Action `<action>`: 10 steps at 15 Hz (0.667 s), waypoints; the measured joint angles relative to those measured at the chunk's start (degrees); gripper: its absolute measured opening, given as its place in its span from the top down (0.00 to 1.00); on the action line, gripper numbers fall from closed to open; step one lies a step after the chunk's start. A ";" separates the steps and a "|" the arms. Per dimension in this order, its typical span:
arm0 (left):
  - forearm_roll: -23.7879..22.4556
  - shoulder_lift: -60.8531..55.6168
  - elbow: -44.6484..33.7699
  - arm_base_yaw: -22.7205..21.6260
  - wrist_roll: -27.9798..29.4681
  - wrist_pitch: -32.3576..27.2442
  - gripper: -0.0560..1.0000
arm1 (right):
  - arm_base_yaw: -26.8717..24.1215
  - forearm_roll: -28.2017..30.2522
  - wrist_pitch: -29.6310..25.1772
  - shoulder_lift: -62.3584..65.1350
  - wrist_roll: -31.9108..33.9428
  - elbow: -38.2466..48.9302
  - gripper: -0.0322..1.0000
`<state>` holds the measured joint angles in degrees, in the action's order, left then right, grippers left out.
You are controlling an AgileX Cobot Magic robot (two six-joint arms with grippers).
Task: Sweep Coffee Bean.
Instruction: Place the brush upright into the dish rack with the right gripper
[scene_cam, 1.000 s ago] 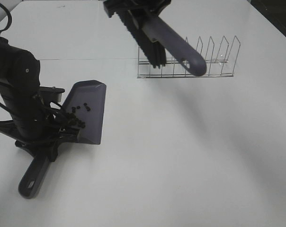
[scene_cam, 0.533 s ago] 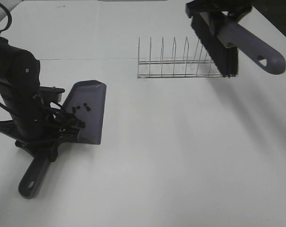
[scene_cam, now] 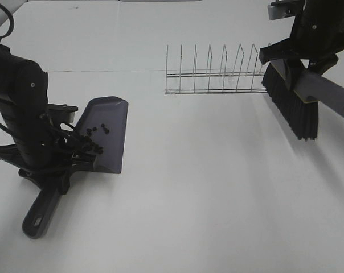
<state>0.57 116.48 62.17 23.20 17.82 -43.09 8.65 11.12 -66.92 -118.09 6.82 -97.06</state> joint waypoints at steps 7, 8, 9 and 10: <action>0.00 0.00 0.00 0.00 0.00 0.00 0.70 | 0.00 1.26 9.00 -4.81 0.40 0.34 0.62; 0.00 0.00 0.00 0.00 0.00 0.00 0.70 | 0.00 1.72 9.28 -5.79 0.40 -0.69 0.62; 0.00 0.00 0.00 0.00 0.00 0.06 0.70 | 0.00 1.89 9.34 -6.88 0.40 -1.95 0.62; 0.00 0.00 0.00 0.00 0.00 0.06 0.70 | 0.00 1.95 9.40 -7.79 0.40 -3.21 0.62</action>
<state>0.57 116.48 62.17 23.20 17.82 -43.03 8.65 13.06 -57.52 -125.88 7.22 -100.27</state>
